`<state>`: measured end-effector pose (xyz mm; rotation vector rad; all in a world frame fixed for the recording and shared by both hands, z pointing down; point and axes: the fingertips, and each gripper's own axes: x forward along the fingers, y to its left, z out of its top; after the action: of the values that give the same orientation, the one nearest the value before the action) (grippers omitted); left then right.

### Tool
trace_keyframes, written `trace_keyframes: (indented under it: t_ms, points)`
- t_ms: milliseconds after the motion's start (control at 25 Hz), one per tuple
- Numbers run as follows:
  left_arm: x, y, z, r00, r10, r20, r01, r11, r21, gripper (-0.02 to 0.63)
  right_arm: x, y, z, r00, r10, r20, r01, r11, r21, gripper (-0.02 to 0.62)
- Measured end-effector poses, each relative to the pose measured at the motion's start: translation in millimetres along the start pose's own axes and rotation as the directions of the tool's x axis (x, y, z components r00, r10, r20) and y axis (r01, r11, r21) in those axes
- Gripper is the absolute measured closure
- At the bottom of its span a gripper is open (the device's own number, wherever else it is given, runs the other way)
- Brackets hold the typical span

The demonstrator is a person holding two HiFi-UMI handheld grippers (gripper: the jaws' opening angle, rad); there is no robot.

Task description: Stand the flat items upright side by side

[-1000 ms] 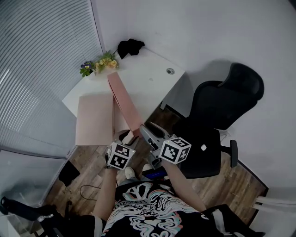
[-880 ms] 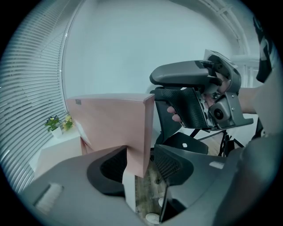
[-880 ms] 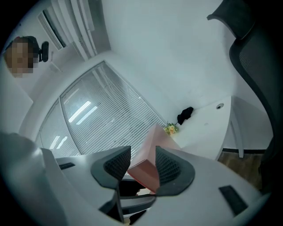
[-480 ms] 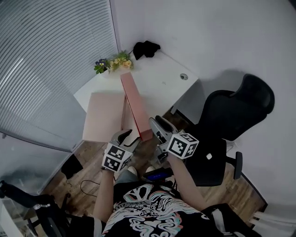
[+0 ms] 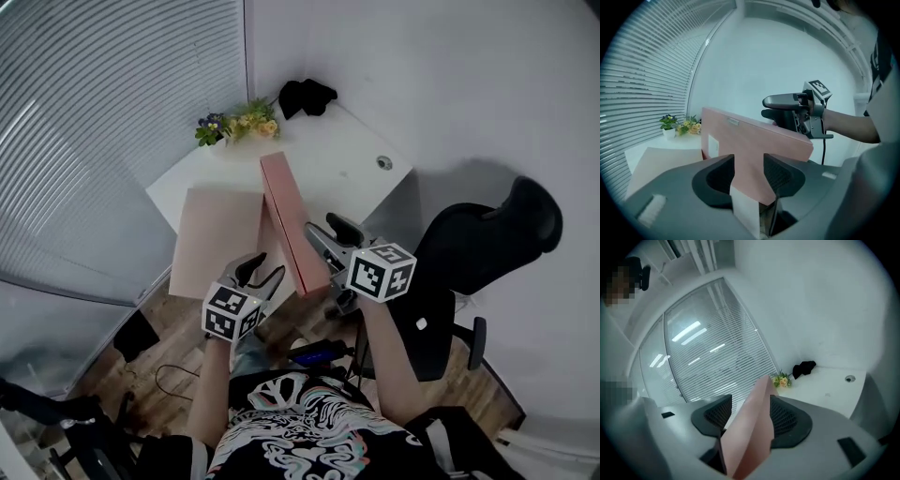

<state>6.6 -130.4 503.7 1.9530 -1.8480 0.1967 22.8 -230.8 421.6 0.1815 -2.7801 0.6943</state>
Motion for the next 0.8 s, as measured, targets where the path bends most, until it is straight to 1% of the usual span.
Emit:
trace_keyframes:
  t_ms: [120, 160, 240, 400, 520, 680, 800]
  points:
    - [11.1, 20.4, 6.4, 0.998, -0.062, 0.006, 0.062, 0.998, -0.012, 0.411, 27.9, -1.7, 4.7, 0.994, -0.041, -0.104, 0.035, 0.998, -0.059, 0.325]
    - [14.9, 26.5, 8.8, 0.996, -0.085, 0.01, 0.085, 0.996, -0.016, 0.411, 35.6, -1.9, 5.6, 0.989, -0.056, -0.135, 0.046, 0.996, -0.077, 0.304]
    - [24.1, 37.3, 14.6, 0.991, -0.134, 0.017, 0.134, 0.991, -0.014, 0.411, 47.0, -2.4, 8.9, 0.979, -0.088, -0.182, 0.068, 0.991, -0.115, 0.305]
    - [40.1, 54.4, 24.1, 0.975, -0.22, 0.021, 0.22, 0.976, -0.001, 0.411, 59.6, -7.1, 14.8, 0.962, -0.146, -0.23, 0.118, 0.984, -0.133, 0.304]
    - [47.6, 59.0, 28.4, 0.961, -0.276, 0.027, 0.277, 0.961, -0.011, 0.411, 66.6, -10.3, 16.5, 0.947, -0.182, -0.266, 0.148, 0.979, -0.143, 0.299]
    - [52.2, 65.1, 30.2, 0.945, -0.324, 0.033, 0.325, 0.945, -0.03, 0.411, 84.1, -9.4, 18.6, 0.927, -0.202, -0.318, 0.161, 0.976, -0.149, 0.284]
    - [54.1, 69.0, 28.7, 0.937, -0.349, 0.032, 0.35, 0.936, -0.043, 0.411, 99.4, -12.2, 18.1, 0.9, -0.236, -0.367, 0.177, 0.966, -0.186, 0.265]
